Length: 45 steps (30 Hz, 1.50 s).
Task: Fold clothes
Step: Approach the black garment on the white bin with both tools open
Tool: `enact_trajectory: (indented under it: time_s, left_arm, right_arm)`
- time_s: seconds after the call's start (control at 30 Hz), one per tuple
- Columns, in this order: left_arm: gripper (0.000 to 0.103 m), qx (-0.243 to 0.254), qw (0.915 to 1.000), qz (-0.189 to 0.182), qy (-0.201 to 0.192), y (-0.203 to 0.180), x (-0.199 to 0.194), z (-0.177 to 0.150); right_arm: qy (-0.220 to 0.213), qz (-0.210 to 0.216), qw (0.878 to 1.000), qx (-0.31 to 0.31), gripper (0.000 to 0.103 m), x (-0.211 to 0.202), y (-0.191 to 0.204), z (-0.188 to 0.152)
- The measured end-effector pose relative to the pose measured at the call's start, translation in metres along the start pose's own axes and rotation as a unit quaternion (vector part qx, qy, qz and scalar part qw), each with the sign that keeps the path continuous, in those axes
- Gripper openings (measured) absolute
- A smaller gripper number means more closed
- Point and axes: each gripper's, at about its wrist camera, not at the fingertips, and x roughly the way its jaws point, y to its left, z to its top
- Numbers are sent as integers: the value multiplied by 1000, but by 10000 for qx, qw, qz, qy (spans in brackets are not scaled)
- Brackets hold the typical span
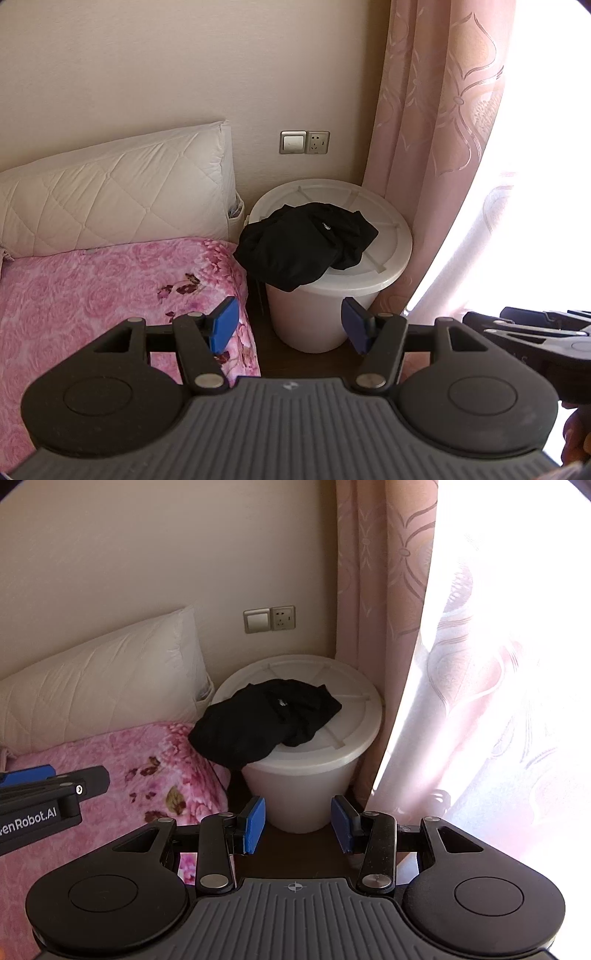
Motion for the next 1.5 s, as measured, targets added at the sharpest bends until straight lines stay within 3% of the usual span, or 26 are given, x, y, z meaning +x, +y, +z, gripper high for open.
enact_trajectory:
  time_s: [0.7,1.5]
  left_arm:
    - [58,-194,9998,-82,48,12,0,-6]
    - [58,-457,9988,52,177,53,7,-13]
  right_arm:
    - [-45,-87,9998,-177,44,-6,-7,10]
    - [-38,-182,9989,-428,44,4,16,0]
